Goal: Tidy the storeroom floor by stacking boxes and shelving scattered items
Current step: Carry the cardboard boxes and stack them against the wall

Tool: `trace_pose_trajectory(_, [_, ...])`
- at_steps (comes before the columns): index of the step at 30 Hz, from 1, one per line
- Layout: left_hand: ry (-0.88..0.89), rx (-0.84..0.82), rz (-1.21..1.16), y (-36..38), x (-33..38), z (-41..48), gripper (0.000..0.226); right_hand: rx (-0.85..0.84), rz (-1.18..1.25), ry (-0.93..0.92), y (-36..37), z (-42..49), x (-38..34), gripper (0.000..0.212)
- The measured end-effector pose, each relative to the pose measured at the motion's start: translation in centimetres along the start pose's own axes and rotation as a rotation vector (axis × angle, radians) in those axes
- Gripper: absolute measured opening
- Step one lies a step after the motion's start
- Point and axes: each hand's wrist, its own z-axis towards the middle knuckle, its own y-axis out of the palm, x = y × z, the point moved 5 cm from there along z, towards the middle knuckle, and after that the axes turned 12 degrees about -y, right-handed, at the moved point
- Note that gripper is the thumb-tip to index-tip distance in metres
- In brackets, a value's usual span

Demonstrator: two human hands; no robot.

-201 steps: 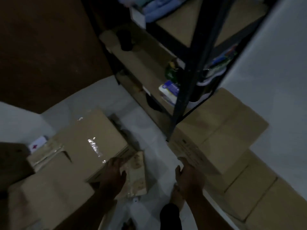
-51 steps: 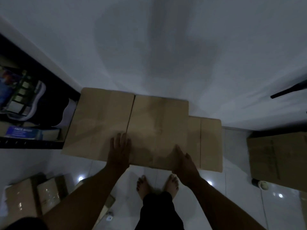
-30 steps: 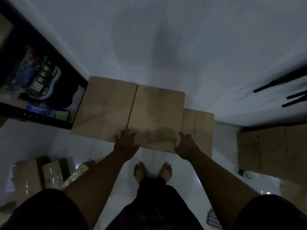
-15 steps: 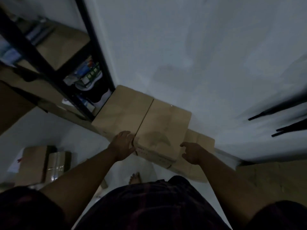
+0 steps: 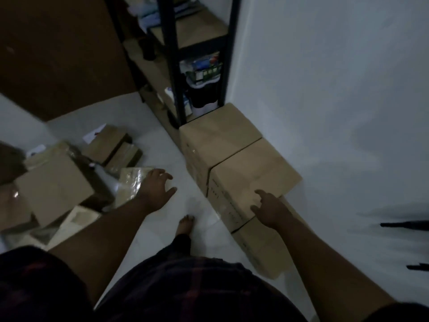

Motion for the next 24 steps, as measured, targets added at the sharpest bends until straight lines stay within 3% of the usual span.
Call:
trace_pose_trajectory(6, [-0.156,0.092,-0.029,-1.2,-4.8,-11.7,0.034,0.058,-0.184,-0.096,1.6,-0.3,-5.0,0.051])
trace_pose_trajectory(10, [-0.284,0.107,-0.077,-2.2,-9.8,-17.3,0.030,0.067,-0.275,-0.129,3.2,-0.6,-9.2,0.031])
trace_pose_trajectory(24, [-0.584,0.244,-0.238,-4.4,-27.6,-32.3,0.024,0.025,-0.347,-0.314,12.3,-0.9,-28.4,0.031])
